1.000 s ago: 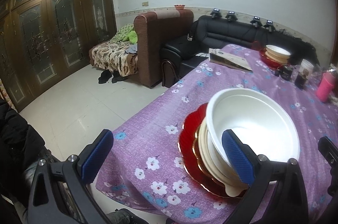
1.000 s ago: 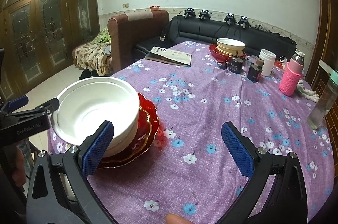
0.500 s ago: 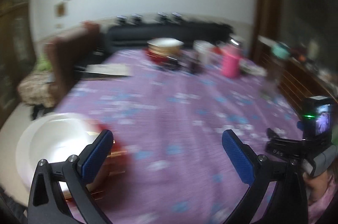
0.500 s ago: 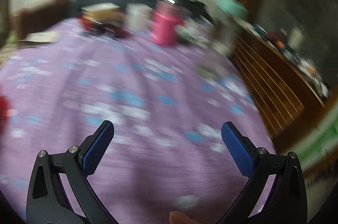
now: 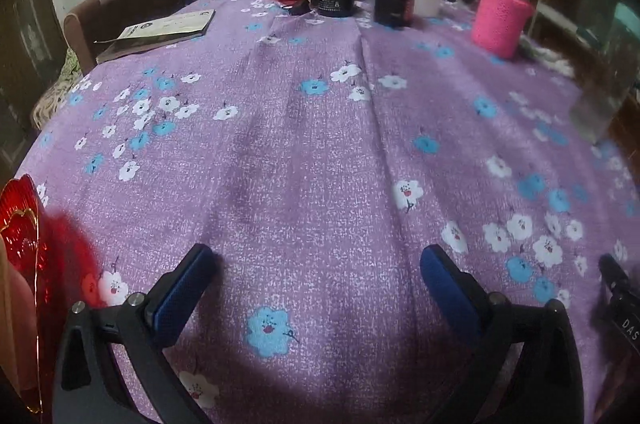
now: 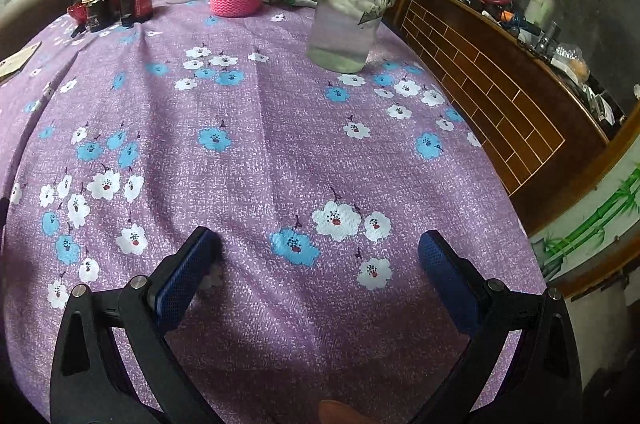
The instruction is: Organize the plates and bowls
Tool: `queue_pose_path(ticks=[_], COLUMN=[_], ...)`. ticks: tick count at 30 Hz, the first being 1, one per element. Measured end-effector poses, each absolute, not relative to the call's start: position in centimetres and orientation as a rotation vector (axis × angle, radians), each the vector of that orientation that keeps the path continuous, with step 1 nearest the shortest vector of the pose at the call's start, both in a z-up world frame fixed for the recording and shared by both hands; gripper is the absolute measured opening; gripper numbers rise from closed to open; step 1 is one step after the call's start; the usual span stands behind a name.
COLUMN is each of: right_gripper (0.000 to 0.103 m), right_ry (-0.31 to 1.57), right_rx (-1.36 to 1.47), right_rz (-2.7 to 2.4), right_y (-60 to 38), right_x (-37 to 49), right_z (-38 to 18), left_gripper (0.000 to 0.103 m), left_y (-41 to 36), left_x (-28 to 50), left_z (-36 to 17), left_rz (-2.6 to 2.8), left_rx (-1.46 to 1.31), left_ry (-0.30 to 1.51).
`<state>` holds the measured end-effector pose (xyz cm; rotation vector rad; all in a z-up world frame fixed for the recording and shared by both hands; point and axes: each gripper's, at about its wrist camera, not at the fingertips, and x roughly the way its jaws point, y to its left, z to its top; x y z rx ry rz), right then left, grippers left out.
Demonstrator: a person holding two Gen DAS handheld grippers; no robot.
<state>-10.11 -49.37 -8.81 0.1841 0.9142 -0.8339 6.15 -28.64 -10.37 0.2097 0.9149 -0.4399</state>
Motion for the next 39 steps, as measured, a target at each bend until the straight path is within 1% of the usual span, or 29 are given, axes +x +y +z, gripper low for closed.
queue_pose_path(ticks=[4,9,12,39], right_gripper=[0.102,0.102,0.102,0.102], right_ry=[0.908,0.863,0.892,0.889], right_rx=[0.234,0.411,0.367,0.379], right_rz=[-0.818,-0.732,-0.754,-0.749], right_y=[-49.7,-51.7,-51.2,-51.4], right_x=[-10.3,-11.8,-11.1,-11.3], right_z=[-9.6,-10.1,-10.2,-10.3], left_gripper=[0.102,0.102,0.102,0.102], left_y=[-28.8,-28.7,-28.6,-28.8], left_x=[6.0,6.0,6.0,6.0], left_z=[-10.2,-10.3,-10.3,-10.4], left_rz=[-0.439,-0.439,-0.438,-0.436], left_rx=[0.210,0.211,0.212,0.213], left_ry=[0.913,0.913,0.913,0.918])
